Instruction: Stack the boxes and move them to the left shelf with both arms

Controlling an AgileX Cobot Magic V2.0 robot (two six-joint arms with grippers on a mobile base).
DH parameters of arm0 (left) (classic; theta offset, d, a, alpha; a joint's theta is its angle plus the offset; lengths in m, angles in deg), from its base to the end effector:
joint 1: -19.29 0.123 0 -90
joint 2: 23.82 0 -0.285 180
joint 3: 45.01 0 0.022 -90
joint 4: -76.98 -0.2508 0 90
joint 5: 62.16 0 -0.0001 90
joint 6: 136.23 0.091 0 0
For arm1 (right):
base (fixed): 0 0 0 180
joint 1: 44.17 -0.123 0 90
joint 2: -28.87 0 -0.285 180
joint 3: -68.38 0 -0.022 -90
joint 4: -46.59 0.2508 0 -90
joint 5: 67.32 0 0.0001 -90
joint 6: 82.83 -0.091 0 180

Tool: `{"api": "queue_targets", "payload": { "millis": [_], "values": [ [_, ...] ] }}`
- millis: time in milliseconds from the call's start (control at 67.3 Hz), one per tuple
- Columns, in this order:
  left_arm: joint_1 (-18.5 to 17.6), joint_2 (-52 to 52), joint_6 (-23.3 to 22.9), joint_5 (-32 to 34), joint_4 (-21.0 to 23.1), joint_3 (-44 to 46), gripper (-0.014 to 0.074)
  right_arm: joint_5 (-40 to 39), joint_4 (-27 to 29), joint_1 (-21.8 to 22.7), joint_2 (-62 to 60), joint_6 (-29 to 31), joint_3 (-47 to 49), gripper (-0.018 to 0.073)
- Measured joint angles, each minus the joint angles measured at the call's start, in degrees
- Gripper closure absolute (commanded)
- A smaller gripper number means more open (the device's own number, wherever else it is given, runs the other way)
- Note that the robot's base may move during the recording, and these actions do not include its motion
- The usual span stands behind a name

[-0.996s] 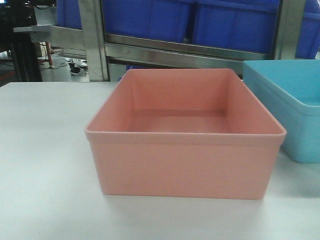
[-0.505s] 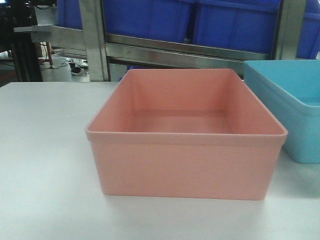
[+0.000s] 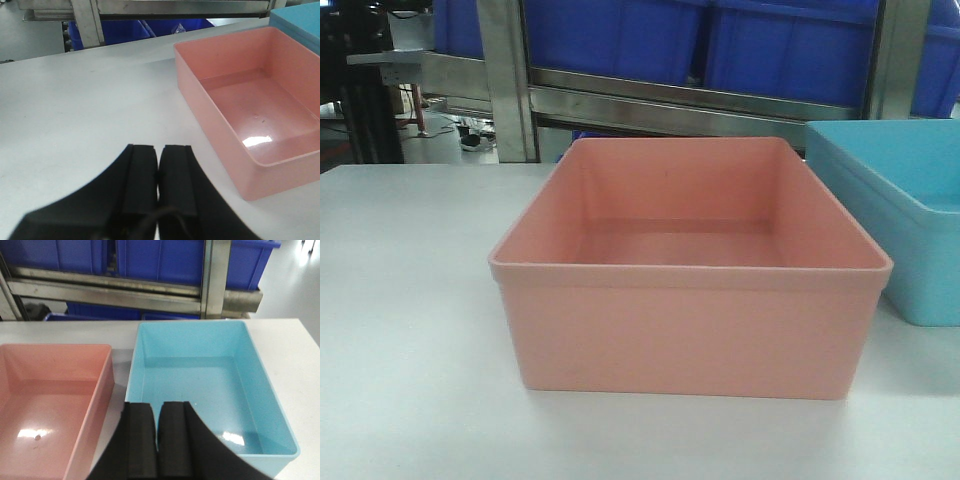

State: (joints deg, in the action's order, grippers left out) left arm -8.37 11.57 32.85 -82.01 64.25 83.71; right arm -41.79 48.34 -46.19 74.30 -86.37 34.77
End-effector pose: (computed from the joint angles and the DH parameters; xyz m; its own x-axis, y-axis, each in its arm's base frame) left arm 0.0952 -0.0422 0.2994 -0.2376 0.1457 -0.9604 0.4038 0.9140 0.0388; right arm 0.1300 0.0058 0.3723 -0.2545 0.0803 -0.9637 -0.0254 0.9956 0.0897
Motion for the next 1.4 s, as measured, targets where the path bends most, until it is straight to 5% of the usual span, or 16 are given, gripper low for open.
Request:
{"api": "queue_targets", "payload": {
  "millis": [163, 253, 401, 594, 832, 1070, 1397],
  "values": [
    [0.0, 0.0, 0.0, 0.0, 0.0, 0.0, 0.0605, 7.56, -0.84, 0.0, 11.81, 0.0, 9.9, 0.0116],
    [0.0, 0.0, 0.0, 0.0, 0.0, 0.0, 0.0605, 10.65, -2.57, 0.0, 18.43, 0.0, 14.51, 0.0034],
    [0.0, 0.0, 0.0, 0.0, 0.0, 0.0, 0.0605, 15.51, -4.26, 1.68, 27.82, 0.0, 21.17, 0.0052],
    [0.0, 0.0, 0.0, 0.0, 0.0, 0.0, 0.0605, 24.45, -3.51, 12.14, 39.8, 0.79, 32.11, 0.0062],
    [0.0, 0.0, 0.0, 0.0, 0.0, 0.0, 0.0605, 33.1, 0.75, 21.84, 54.53, 15.48, 46.13, 0.0062],
    [0.0, 0.0, 0.0, 0.0, 0.0, 0.0, 0.0605, 32.17, 5.07, 23.73, 69.67, 24.93, 55.85, 0.0062],
    [0.0, 0.0, 0.0, 0.0, 0.0, 0.0, 0.0605, 26.13, 5.81, 23.73, 83.05, 28.36, 56.93, 0.0118]
  ]
}}
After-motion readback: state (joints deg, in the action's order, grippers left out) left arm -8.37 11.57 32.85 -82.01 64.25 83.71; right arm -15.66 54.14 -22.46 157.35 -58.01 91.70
